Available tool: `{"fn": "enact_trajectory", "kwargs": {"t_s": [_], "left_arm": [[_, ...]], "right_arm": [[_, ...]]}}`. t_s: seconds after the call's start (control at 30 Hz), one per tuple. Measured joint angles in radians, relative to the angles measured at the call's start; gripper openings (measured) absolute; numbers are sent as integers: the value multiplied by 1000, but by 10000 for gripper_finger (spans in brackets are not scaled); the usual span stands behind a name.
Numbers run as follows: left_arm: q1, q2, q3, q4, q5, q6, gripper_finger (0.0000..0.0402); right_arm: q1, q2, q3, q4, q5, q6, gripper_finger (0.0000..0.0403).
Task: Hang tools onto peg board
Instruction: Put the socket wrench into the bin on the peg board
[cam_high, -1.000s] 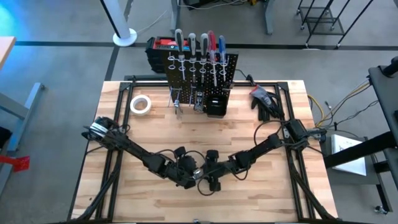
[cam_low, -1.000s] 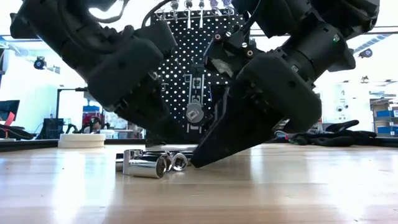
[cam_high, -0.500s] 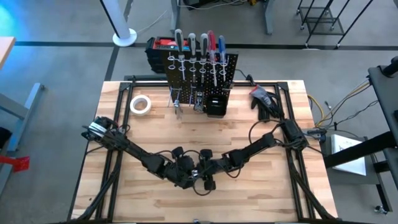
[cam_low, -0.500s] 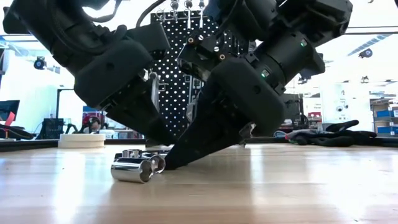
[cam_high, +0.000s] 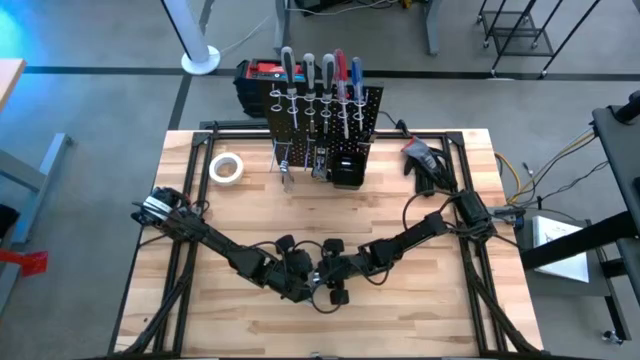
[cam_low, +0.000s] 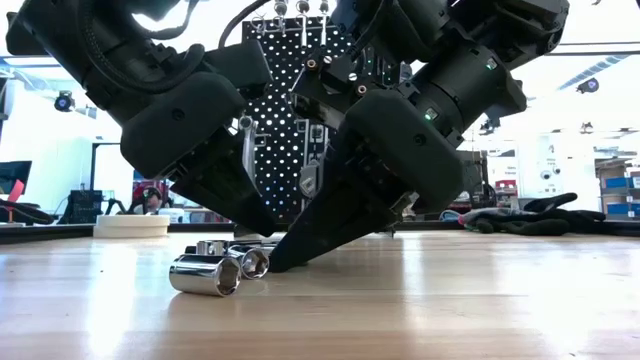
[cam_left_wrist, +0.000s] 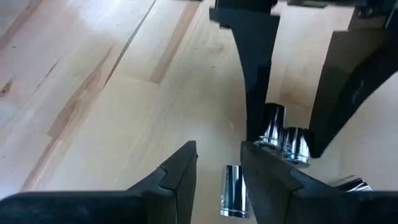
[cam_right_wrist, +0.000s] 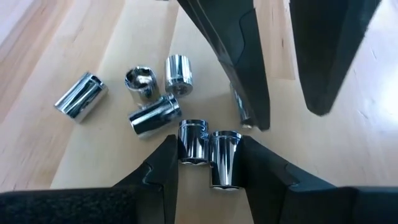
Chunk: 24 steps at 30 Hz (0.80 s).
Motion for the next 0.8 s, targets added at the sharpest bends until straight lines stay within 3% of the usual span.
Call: {"fn": "enact_trajectory", "kwargs": {"t_s": [0.23, 0.53, 0.67, 0.8], "left_arm": [[0, 0, -1, -13, -1, 0, 114], [0, 0, -1, -22, -20, -1, 114], [0, 0, -1, -27, -20, -4, 114], [-3, 0, -1, -38, -19, -15, 114]], "right_arm": [[9, -96, -4, -136, 78, -39, 97], [5, -190, -7, -256, 154, -33, 3], [5, -181, -8, -248, 124, -15, 10], [11, -158, -28, -254, 71, 86, 56]]}}
